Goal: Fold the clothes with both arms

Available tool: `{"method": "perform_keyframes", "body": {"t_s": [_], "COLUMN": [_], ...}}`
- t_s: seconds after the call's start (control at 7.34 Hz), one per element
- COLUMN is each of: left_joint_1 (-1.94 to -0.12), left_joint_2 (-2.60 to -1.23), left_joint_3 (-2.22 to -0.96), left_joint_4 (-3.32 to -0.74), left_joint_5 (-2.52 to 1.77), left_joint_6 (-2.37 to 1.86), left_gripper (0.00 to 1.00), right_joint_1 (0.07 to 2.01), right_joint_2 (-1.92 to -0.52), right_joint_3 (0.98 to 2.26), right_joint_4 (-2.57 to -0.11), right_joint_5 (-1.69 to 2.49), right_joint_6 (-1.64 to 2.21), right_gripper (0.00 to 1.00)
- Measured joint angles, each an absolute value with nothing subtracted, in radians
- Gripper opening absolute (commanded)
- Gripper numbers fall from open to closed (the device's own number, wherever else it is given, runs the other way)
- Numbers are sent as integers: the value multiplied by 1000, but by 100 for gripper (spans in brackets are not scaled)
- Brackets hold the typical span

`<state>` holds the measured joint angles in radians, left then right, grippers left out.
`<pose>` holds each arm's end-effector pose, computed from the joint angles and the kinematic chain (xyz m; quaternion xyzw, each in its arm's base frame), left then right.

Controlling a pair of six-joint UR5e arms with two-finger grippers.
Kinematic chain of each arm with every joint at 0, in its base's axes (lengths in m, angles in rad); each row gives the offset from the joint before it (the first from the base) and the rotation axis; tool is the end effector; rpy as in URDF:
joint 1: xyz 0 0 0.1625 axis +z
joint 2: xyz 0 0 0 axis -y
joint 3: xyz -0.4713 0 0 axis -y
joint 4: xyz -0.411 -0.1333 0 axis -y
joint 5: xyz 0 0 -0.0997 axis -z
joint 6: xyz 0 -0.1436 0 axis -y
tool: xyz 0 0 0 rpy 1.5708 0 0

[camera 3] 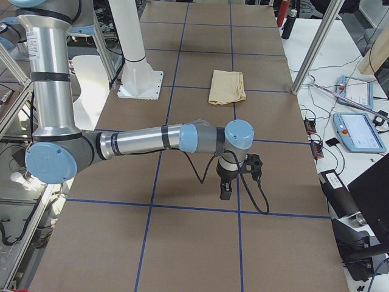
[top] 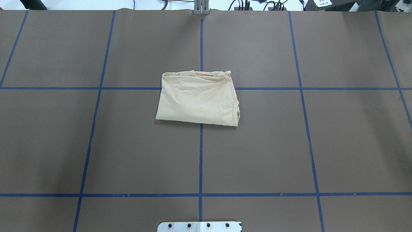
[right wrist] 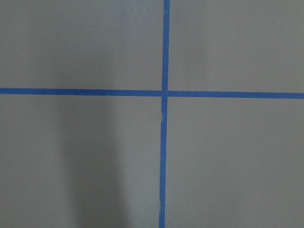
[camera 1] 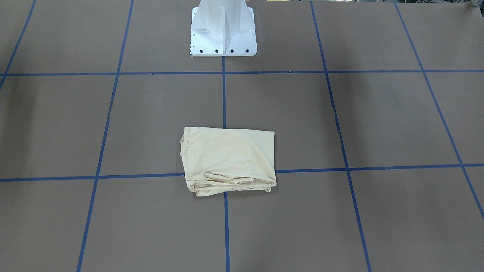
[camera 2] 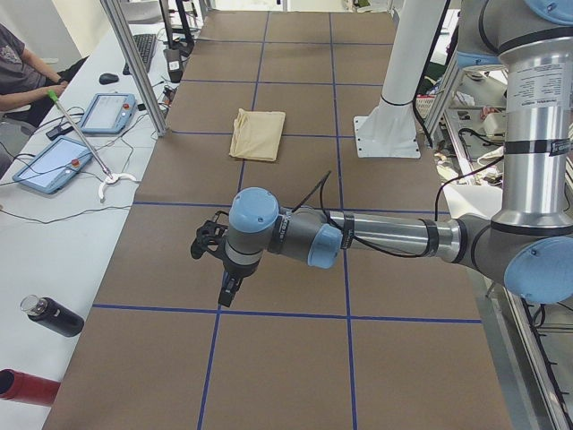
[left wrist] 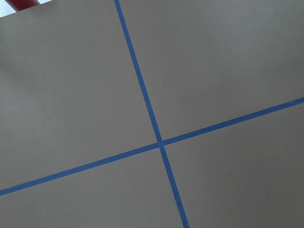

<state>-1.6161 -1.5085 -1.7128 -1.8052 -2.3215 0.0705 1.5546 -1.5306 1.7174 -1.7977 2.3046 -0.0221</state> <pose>-0.0583 -0.5055 0.6692 0.1662 0.3531 0.0689 0.9181 0.0287 -0.5187 0.6676 -0.0177 -0.3587 -0.0107 0.9332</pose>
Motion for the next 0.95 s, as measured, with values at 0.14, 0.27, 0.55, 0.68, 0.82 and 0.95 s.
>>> {"method": "perform_keyframes", "body": {"t_s": [0.14,0.27,0.55,0.68,0.82,0.95], "left_joint_1": [-1616,-1615,-1615,-1615,-1615,-1615], "left_joint_2": [-1521,-1529,-1534,-1535,-1535,-1532], "left_joint_3": [-1712,-1713,-1715,-1723,-1729,-1737], "left_joint_4": [-1802,-1801,-1808,-1809,-1809,-1809], "left_joint_5": [-2323,-2324,-2323,-2324,-2325,-2333], "left_joint_6": [53,46,43,43,43,43], "left_gripper": [100,100,100,100,100,100], "right_joint_1": [1551,1546,1538,1538,1537,1537], "right_joint_2": [-1534,-1534,-1569,-1598,-1617,-1625], "right_joint_3": [1717,1708,1729,1754,1767,1771], "right_joint_4": [-1799,-1789,-1743,-1722,-1694,-1661], "right_joint_5": [2316,2322,2344,2351,2354,2359], "right_joint_6": [-22,-20,-16,-18,-16,-15], "right_gripper": [100,100,100,100,100,100]}}
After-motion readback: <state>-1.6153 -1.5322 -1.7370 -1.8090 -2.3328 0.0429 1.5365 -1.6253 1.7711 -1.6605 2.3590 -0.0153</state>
